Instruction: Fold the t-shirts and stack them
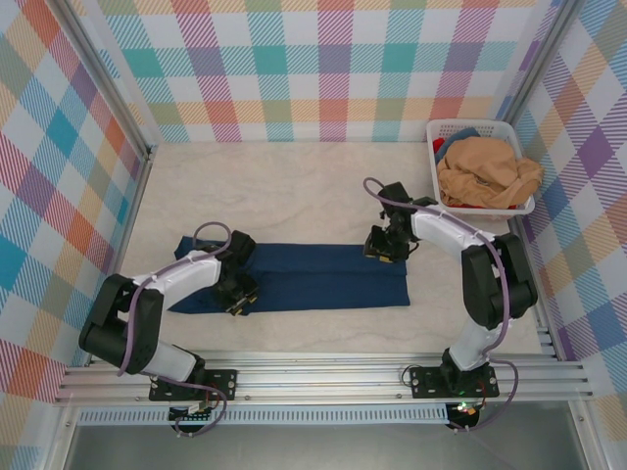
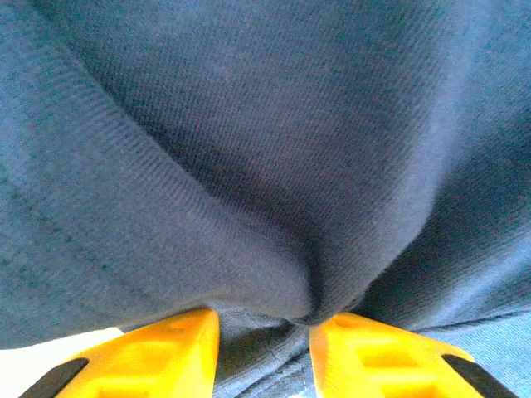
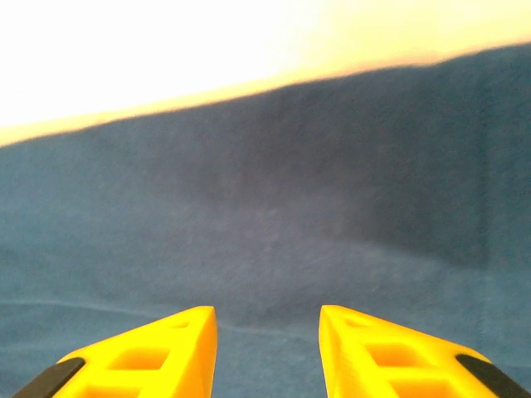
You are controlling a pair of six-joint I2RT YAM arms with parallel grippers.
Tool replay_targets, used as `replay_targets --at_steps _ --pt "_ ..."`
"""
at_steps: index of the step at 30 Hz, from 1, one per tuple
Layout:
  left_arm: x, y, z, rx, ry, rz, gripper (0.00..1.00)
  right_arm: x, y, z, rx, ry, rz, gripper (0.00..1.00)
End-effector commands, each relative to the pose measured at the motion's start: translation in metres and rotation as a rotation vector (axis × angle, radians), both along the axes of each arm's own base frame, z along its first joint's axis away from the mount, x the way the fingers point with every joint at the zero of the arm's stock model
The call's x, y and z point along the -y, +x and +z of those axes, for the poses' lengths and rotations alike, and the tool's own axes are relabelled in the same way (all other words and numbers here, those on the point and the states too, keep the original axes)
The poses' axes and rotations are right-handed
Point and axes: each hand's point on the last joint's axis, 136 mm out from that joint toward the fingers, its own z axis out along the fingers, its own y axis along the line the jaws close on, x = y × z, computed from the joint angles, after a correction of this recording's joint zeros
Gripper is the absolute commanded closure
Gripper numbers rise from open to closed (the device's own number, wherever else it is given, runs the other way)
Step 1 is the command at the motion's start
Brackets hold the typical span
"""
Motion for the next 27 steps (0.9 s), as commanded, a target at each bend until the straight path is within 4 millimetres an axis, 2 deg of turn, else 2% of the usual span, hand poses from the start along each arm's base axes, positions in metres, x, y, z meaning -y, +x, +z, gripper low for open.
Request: replay_targets --at_steps 1,4,7,15,18,23,25,27 --pt "0.001 0.023 -0.003 0.046 0.012 0.034 0.67 0.01 0.012 -0.009 -0.012 -0.023 0.005 0.63" --pt "0.002 0.035 0.011 0.072 0.021 0.036 0.7 0.021 0.011 -0.027 -0.058 -0.063 -0.014 0.64" --pt "0.001 0.044 0.024 0.103 0.033 0.044 0.74 0.03 0.011 -0.034 -0.077 -0.093 -0.036 0.65" --pt "0.001 0.048 0.026 0.087 0.04 0.039 0.75 0.035 0.005 -0.037 -0.105 -0.107 -0.049 0.65" --pt "0.004 0.046 0.016 0.059 0.032 0.012 0.74 0.034 0.004 -0.036 -0.103 -0.104 -0.05 0.65" --pt "0.003 0.027 -0.013 -0.004 0.024 -0.007 0.74 0.033 0.004 -0.033 -0.098 -0.094 -0.049 0.65" --pt "0.004 0.025 -0.016 -0.005 0.01 -0.019 0.73 0.033 0.004 -0.031 -0.092 -0.092 -0.051 0.65" --pt "0.007 0.026 -0.015 -0.011 0.002 -0.043 0.67 0.032 0.004 -0.028 -0.086 -0.085 -0.053 0.65"
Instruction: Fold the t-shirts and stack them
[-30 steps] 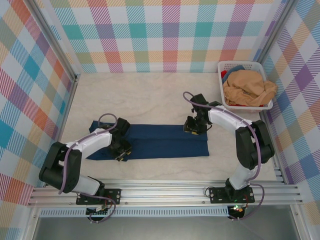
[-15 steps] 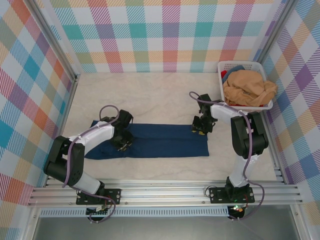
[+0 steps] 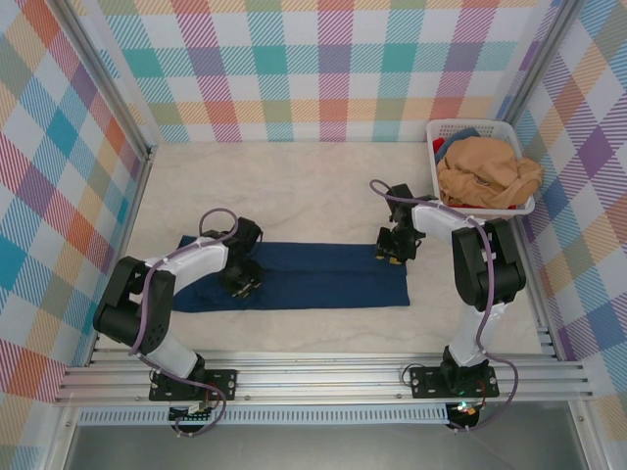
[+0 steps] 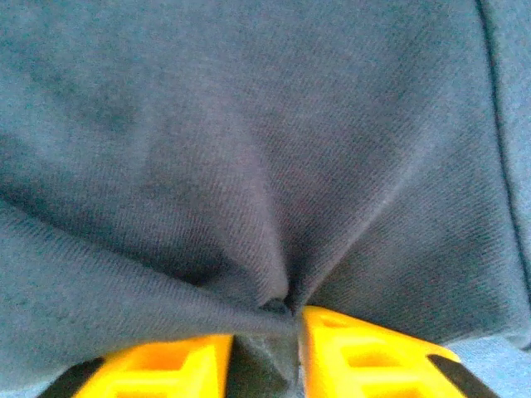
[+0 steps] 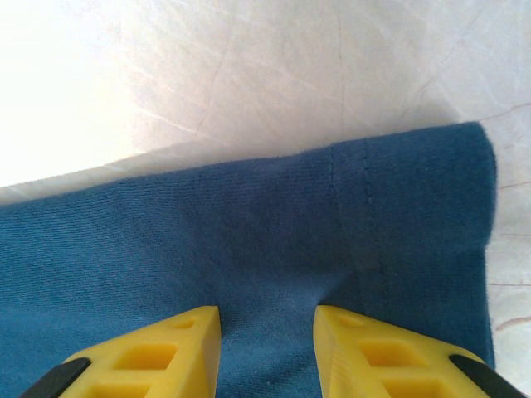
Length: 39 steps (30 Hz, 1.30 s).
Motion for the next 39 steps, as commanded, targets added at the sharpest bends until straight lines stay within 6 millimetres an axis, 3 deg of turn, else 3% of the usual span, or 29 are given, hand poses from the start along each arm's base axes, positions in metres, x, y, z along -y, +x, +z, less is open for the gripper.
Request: replay_targets --at_steps 1,8,10,12,16,20,24,30,34,39 --pt "-0.002 -0.013 -0.011 -0.064 0.002 -0.046 0.63 0.005 -0.006 0.009 -0.005 -0.004 -0.004 0.65" --pt "-0.017 -0.002 0.066 0.053 0.066 -0.048 0.27 0.006 -0.002 0.029 0.071 0.004 -0.001 0.63" --pt "-0.028 -0.004 0.085 0.086 0.088 -0.016 0.25 0.005 0.0 0.033 0.089 0.012 0.006 0.63" --pt "-0.038 -0.007 0.091 0.095 0.082 0.026 0.26 0.003 0.001 0.033 0.095 0.019 0.015 0.63" --pt "-0.052 -0.014 0.065 0.024 0.042 0.141 0.39 0.005 0.004 0.019 0.061 0.026 0.011 0.65" --pt "-0.056 -0.008 0.034 -0.014 0.002 0.249 0.53 0.012 0.008 0.007 0.018 0.012 -0.004 0.67" --pt "-0.056 -0.002 0.015 -0.058 0.017 0.271 0.62 0.02 0.005 -0.006 -0.037 -0.021 -0.015 0.68" --pt "-0.064 0.009 -0.01 -0.104 0.051 0.259 0.67 0.022 -0.017 -0.018 -0.138 -0.037 -0.034 0.71" --pt "-0.065 0.051 -0.015 -0.086 0.059 0.206 0.67 0.021 -0.04 -0.021 -0.203 -0.041 -0.048 0.71" --pt "-0.049 0.131 -0.021 -0.027 0.025 0.099 0.67 0.005 -0.072 -0.017 -0.256 -0.025 -0.043 0.71"
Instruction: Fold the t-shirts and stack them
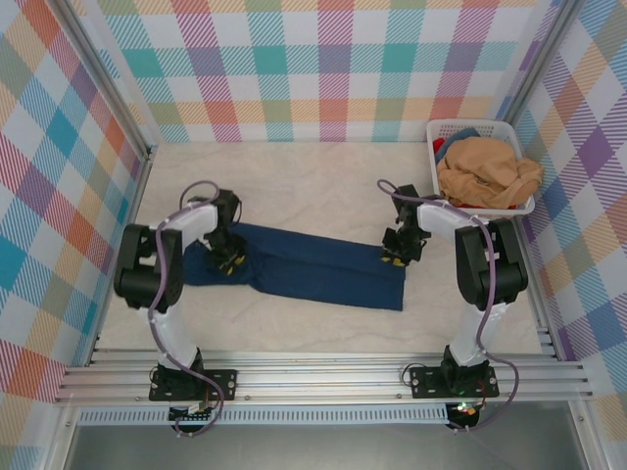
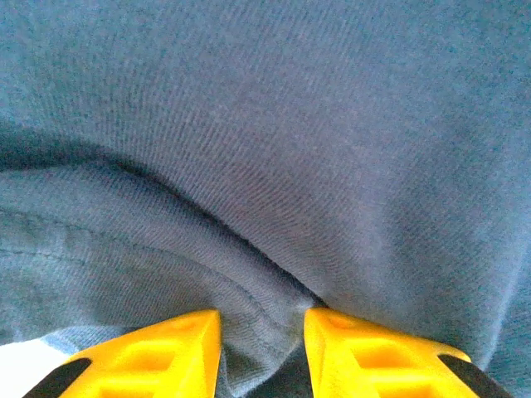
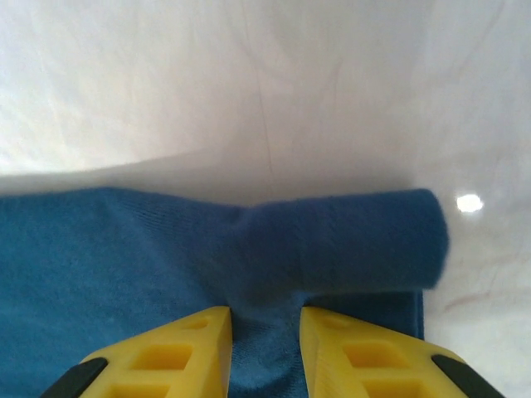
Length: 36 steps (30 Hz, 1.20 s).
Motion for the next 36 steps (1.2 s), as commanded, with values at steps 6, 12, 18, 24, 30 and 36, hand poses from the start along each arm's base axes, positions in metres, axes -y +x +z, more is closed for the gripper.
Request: replay_targets --at_steps 6,12,18,24,30,36 --pt "0.023 0.155 0.015 0.237 -0.011 -0.185 0.67 -0.037 -0.109 -0.011 -0.265 0.005 0.006 0.71" --pt "0.009 0.197 0.061 0.267 0.158 -0.292 0.61 -0.067 -0.129 -0.004 -0.327 0.088 -0.001 0.7" --pt "0.018 0.177 0.095 0.358 0.078 -0.262 0.61 -0.077 -0.094 0.032 -0.182 0.096 0.076 0.65" --pt "0.067 0.145 0.069 0.374 -0.145 -0.277 0.64 -0.077 -0.045 0.051 -0.035 0.084 0.12 0.64" --pt "0.061 0.137 0.029 0.298 -0.103 -0.35 0.73 -0.083 -0.025 0.022 -0.058 0.116 0.133 0.66" --pt "0.06 0.144 0.031 0.377 -0.087 -0.4 0.65 -0.083 -0.029 0.003 -0.089 0.119 0.132 0.66"
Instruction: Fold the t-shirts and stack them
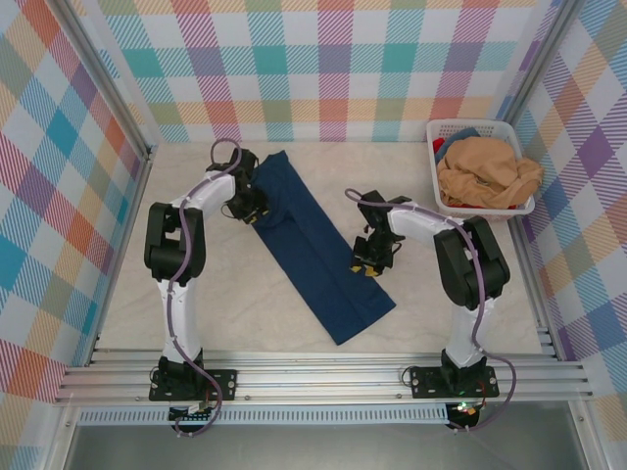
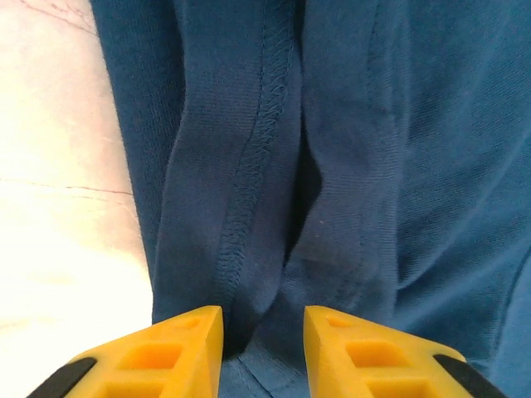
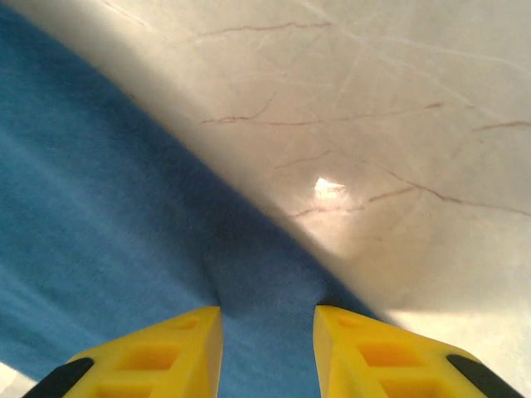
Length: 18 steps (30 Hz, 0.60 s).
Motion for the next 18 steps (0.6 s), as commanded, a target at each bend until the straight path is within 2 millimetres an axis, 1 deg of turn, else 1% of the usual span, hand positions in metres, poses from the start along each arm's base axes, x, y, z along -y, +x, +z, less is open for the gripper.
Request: replay_targets --at_steps 1,5,7,14,16,18 --pt "0.005 0.01 0.005 0.078 -0.015 -0.056 0.64 -0.003 -0.004 -0.003 -0.006 0.022 0.019 0.66" --pt "0.017 0.002 0.0 0.089 -0.06 -0.089 0.64 -0.002 -0.006 -0.008 -0.012 0.019 0.019 0.66" --pt "0.02 -0.004 0.003 0.098 -0.065 -0.089 0.65 -0.002 -0.007 -0.009 -0.014 0.016 0.021 0.66" --pt "0.012 -0.018 0.025 0.142 -0.039 -0.05 0.72 -0.001 -0.008 -0.014 -0.029 0.01 0.015 0.66" --pt "0.013 -0.021 0.026 0.136 -0.042 -0.052 0.74 -0.001 -0.008 -0.015 -0.03 0.009 0.017 0.66" --pt "0.015 -0.022 0.026 0.132 -0.045 -0.055 0.79 -0.001 -0.007 -0.015 -0.031 0.008 0.019 0.66"
